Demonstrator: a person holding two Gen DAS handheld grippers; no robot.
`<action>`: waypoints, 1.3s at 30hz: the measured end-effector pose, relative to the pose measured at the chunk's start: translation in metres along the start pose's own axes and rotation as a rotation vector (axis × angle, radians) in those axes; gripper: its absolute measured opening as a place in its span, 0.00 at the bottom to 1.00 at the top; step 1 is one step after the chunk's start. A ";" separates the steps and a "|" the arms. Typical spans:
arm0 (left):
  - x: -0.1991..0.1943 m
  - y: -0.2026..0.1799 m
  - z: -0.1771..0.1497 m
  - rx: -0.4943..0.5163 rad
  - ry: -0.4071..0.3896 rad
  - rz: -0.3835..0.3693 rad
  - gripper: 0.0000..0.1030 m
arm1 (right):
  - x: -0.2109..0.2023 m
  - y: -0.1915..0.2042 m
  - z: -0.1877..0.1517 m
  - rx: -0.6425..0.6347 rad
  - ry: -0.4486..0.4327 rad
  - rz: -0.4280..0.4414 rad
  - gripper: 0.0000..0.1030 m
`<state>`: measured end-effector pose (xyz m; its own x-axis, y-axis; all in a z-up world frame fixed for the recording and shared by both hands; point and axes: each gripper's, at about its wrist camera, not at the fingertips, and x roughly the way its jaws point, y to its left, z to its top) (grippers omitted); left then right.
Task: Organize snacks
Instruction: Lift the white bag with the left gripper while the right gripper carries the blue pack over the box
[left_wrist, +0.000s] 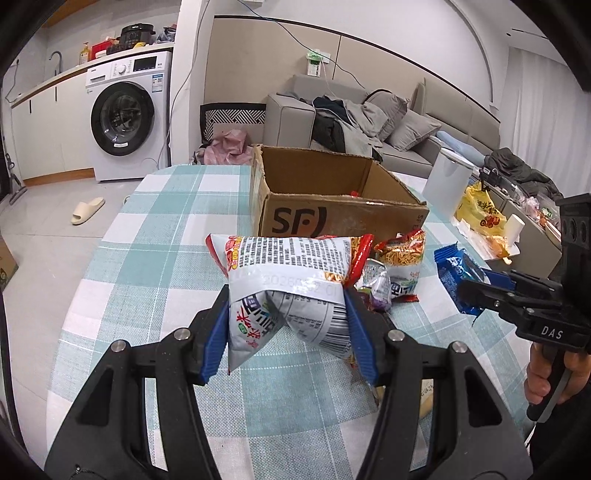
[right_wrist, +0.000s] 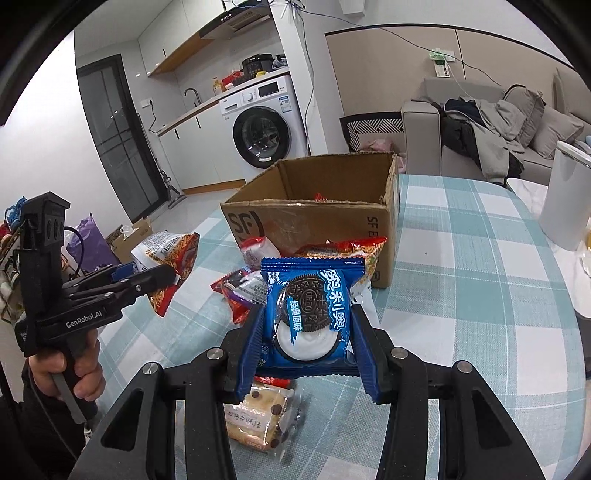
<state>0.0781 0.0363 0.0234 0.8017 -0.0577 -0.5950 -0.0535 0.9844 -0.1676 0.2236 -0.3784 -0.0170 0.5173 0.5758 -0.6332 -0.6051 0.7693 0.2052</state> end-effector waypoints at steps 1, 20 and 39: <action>0.000 0.000 0.001 -0.001 -0.002 0.000 0.53 | 0.000 0.000 0.001 -0.001 -0.002 0.002 0.45; -0.001 -0.014 0.037 0.027 -0.039 -0.006 0.53 | -0.010 0.009 0.032 0.001 -0.059 0.026 0.45; 0.032 -0.024 0.081 0.056 -0.040 -0.012 0.53 | 0.009 0.015 0.071 0.012 -0.059 0.025 0.45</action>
<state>0.1535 0.0246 0.0723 0.8251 -0.0638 -0.5614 -0.0115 0.9915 -0.1297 0.2616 -0.3419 0.0332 0.5371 0.6103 -0.5823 -0.6113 0.7573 0.2298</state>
